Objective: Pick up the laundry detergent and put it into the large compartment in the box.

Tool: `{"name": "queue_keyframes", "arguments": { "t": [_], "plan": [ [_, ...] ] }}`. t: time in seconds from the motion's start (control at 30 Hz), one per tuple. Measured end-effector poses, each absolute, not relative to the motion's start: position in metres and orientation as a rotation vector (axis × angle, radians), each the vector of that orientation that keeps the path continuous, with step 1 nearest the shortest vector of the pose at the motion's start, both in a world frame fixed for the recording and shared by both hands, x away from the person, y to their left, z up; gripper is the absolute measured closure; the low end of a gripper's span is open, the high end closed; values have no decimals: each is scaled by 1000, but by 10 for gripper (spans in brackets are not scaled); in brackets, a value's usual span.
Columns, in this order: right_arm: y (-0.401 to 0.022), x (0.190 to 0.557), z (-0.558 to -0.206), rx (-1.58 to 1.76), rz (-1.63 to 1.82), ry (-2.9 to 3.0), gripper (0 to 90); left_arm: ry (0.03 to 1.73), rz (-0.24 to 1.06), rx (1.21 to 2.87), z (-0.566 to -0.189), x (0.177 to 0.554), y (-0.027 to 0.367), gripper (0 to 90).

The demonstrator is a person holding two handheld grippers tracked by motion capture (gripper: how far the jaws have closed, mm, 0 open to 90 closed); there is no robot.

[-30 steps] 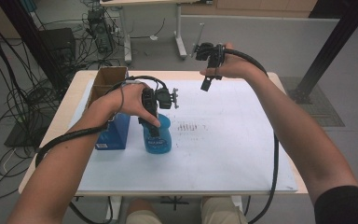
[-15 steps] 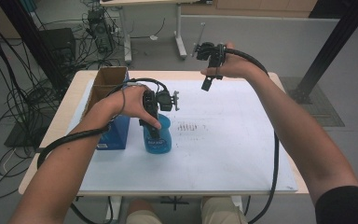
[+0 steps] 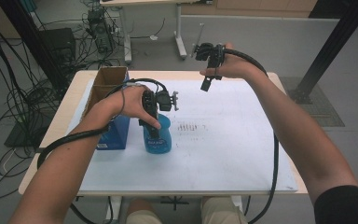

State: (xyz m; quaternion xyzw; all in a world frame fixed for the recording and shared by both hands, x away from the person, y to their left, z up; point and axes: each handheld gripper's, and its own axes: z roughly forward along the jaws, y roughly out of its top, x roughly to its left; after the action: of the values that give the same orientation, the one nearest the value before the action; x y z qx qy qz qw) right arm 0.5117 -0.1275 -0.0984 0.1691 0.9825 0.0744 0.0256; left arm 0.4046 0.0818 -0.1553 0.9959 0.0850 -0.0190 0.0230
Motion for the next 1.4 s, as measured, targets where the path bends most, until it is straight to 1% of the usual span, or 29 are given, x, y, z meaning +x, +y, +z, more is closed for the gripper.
{"name": "queue_keyframes", "arguments": {
  "t": [1.4],
  "plan": [
    [-125,511,-98,508,231,3042,60,267,-40,3065,-152,402,87,59]
  ]
}}
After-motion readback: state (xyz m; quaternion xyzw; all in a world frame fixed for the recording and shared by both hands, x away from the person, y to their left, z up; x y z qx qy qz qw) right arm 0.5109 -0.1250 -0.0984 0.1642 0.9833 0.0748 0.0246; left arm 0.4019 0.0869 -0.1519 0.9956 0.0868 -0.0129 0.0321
